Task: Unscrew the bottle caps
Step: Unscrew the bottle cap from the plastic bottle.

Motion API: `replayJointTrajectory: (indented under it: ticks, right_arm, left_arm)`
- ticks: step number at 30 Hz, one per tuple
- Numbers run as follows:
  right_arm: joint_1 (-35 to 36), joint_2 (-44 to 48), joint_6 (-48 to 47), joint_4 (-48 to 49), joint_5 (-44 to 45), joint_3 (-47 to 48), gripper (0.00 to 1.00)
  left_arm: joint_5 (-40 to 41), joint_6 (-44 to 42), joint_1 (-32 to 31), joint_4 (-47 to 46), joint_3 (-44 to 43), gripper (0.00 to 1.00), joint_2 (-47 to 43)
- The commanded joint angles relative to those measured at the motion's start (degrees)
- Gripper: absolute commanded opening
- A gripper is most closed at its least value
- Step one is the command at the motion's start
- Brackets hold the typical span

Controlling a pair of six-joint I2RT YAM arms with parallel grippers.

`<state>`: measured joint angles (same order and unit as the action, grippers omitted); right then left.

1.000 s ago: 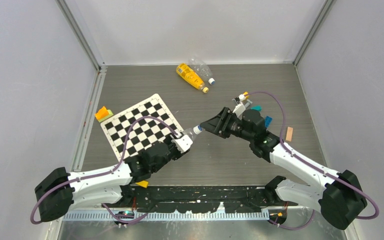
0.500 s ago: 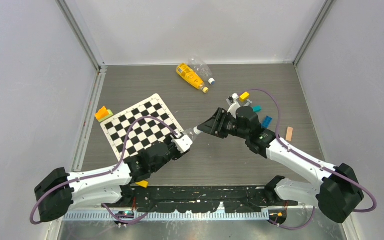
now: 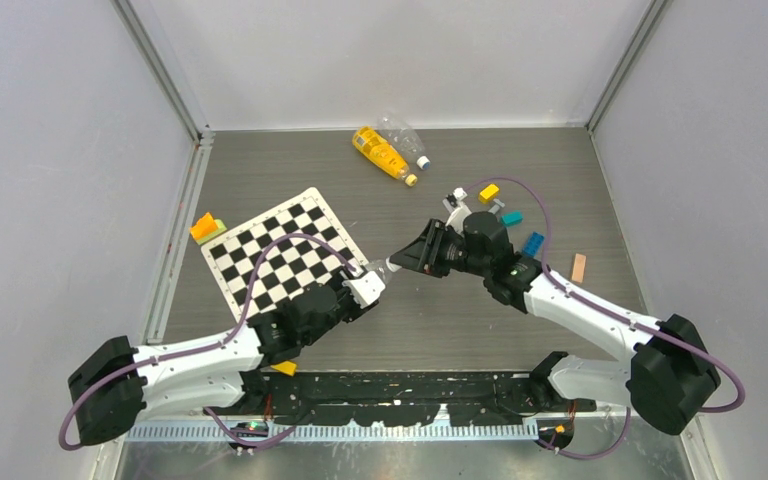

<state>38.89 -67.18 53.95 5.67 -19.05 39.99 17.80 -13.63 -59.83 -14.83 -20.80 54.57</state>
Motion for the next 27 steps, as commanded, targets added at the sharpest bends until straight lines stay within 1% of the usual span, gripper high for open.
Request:
replayJointTrajectory:
  ticks: [1,4,7,10,14,20,21,23,24,26,27]
  right_arm:
    - [0.5,3.0,-4.8,4.4,-2.8,-0.7,0.10]
    - [0.5,4.2,-6.6,8.5,-3.5,-3.5,0.08]
    - [0.5,4.3,-11.0,8.4,-6.1,-4.9,0.05]
    - [0.5,3.6,-16.2,7.6,-10.5,-5.3,0.05]
    - [0.5,2.5,-20.1,7.4,-14.9,-5.5,0.05]
    - [0.5,1.8,-22.5,8.0,-15.7,-5.7,0.05]
    - [0.5,1.8,-22.3,8.1,-15.3,-5.7,0.05]
    - [0.5,2.1,-22.3,7.5,-13.8,-5.5,0.05]
    - [0.5,2.5,-22.3,7.2,-13.5,-5.5,0.05]
    - [0.5,3.4,-22.3,5.9,-12.6,-5.2,0.15]
    - [0.5,4.3,-22.3,5.1,-11.5,-4.6,0.24]
  left_arm:
    - [-2.1,0.8,-0.2,-2.4,-2.1,0.00,-2.2]
    - [-5.2,1.4,-0.2,0.1,-2.9,0.00,-2.9]
    - [-9.0,2.4,-0.2,4.0,-5.0,0.00,-3.2]
    - [-15.8,4.2,1.4,8.7,-7.6,0.00,-3.4]
    - [-25.7,8.5,6.4,10.8,-8.2,0.00,-4.9]
    - [-42.6,13.1,16.6,9.9,-8.2,0.00,-6.8]
    - [-44.5,13.3,17.5,9.8,-8.4,0.00,-6.5]
    - [-44.8,13.2,18.2,10.0,-8.5,0.00,-6.0]
    - [-44.4,13.1,18.2,10.0,-8.5,0.00,-5.8]
    - [-43.4,12.8,18.2,9.7,-8.4,0.00,-5.5]
    - [-42.9,12.8,18.2,9.4,-8.2,0.00,-5.5]
